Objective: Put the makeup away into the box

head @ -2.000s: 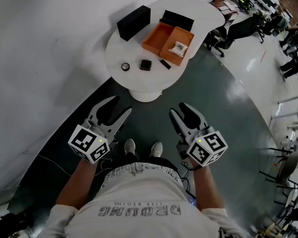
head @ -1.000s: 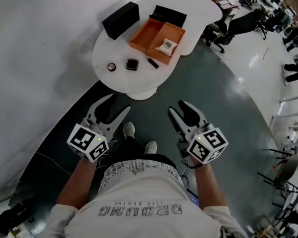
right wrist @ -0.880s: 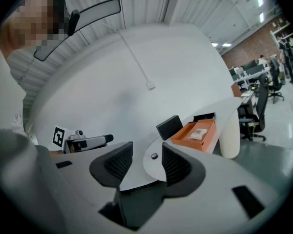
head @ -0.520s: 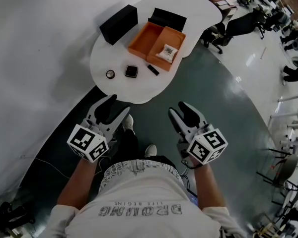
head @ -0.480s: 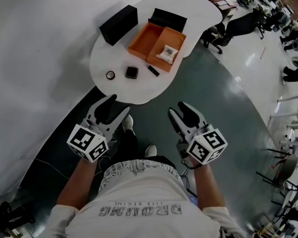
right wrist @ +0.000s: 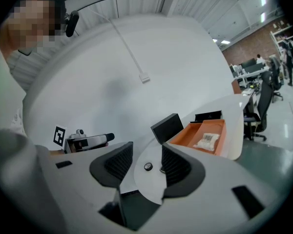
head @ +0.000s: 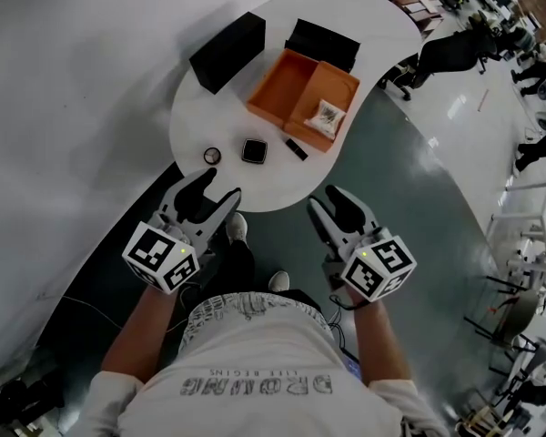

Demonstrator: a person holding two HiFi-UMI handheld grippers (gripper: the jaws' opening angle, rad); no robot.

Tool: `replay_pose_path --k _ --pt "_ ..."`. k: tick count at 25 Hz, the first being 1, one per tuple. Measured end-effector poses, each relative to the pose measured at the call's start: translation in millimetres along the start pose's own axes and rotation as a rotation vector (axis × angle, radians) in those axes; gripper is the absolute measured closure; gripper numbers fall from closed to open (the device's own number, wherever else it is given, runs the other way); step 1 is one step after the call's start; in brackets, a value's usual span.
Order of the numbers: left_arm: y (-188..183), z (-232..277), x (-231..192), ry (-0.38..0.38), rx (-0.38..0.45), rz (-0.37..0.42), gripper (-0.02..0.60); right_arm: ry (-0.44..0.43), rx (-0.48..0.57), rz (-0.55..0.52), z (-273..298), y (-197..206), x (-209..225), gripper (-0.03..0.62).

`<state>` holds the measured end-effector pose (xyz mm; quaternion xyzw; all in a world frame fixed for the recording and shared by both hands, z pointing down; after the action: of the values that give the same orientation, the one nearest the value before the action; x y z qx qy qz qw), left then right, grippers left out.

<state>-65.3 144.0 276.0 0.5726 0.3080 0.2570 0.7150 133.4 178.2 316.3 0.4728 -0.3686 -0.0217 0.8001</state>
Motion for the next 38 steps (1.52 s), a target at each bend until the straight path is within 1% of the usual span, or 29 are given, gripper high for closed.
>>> replay_pose_path --k 8,22,31,38 --pt "-3 18 -53 0.021 -0.019 -0.019 0.354 0.032 -0.02 0.011 48 -15 4 0.398" --pt "-15 53 -127 0.107 -0.033 -0.018 0.354 0.119 0.002 0.019 113 -45 7 0.398" --pt "-12 64 -157 0.148 -0.044 -0.016 0.354 0.162 -0.005 0.024 139 -46 10 0.398" --pt "-3 69 -165 0.157 -0.056 -0.021 0.354 0.175 -0.019 0.014 148 -43 16 0.399"
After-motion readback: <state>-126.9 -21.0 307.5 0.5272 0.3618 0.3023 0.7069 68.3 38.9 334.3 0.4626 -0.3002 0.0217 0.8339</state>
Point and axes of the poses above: the fingertips, and each gripper's own axes: z forward along the fingers, x to its right, y out of its underside, the point moved 3 cm from there along -z, backward along the fingers, and after that the axes turned 8 degrees about z, right-handed, at the moved point
